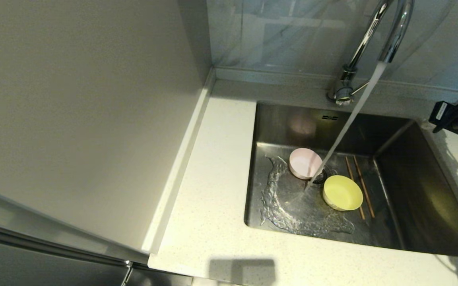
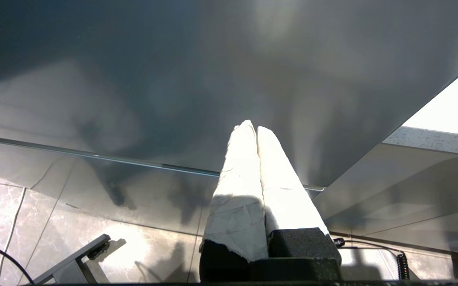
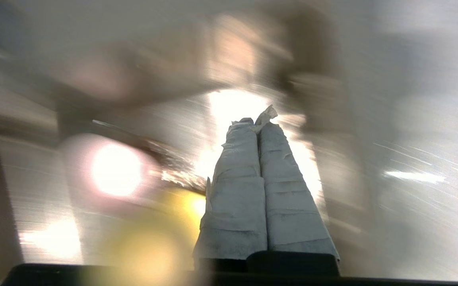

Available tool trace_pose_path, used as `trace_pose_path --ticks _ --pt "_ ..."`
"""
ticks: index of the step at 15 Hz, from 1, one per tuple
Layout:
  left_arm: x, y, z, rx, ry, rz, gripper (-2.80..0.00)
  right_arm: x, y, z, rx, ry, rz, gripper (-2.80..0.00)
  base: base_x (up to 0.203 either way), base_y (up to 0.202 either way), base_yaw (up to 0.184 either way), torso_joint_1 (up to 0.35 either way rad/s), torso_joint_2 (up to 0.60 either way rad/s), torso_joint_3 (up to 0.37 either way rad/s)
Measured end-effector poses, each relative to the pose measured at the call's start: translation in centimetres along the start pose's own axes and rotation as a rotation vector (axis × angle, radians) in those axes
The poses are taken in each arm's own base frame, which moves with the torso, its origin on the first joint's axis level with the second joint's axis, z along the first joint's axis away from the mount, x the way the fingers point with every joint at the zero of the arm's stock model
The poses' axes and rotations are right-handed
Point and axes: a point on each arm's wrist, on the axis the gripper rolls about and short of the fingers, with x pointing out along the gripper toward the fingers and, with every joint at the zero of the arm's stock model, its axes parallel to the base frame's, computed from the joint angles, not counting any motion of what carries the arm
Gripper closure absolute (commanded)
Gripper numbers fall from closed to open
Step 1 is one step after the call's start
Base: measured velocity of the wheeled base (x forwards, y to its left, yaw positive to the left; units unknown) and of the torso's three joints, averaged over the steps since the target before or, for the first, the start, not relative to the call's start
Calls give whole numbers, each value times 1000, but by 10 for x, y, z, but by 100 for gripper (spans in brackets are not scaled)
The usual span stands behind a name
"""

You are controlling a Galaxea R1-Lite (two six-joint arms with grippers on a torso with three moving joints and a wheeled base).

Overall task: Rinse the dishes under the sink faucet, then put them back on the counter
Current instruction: Turn on the faucet, then wait for the water to rinse the bowl

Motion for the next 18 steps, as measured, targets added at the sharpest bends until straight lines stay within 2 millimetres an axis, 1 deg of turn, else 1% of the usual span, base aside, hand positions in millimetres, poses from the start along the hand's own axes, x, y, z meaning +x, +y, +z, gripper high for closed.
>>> trace_pose_path --ticks 2,4,6,8,10,12,15,16,18 --pt "0 0 0 0 0 0 0 -33 2 -3 -189 -30 -187 0 0 0 0 0 0 0" --pt "0 0 0 0 0 0 0 -80 13 3 -274 -151 -286 0 0 0 0 0 0 0" --pt "0 0 0 0 0 0 0 -124 29 3 -297 -291 -274 0 0 0 0 0 0 0" --pt "0 0 0 0 0 1 0 -159 44 -15 -350 -392 -218 0 0 0 0 0 0 0" --pt "0 0 0 0 0 1 0 -186 52 -45 -412 -459 -155 0 0 0 0 0 0 0" --pt "0 0 0 1 0 0 0 -204 50 -84 -457 -493 -108 0 0 0 0 0 0 0" --pt "0 0 0 0 0 0 0 -232 34 -145 -483 -533 -70 0 0 0 0 0 0 0" --pt "0 0 0 0 0 0 0 -237 27 -167 -488 -524 -56 0 0 0 0 0 0 0" --pt "0 0 0 0 0 0 0 -245 17 -201 -484 -497 -19 0 0 0 0 0 0 0"
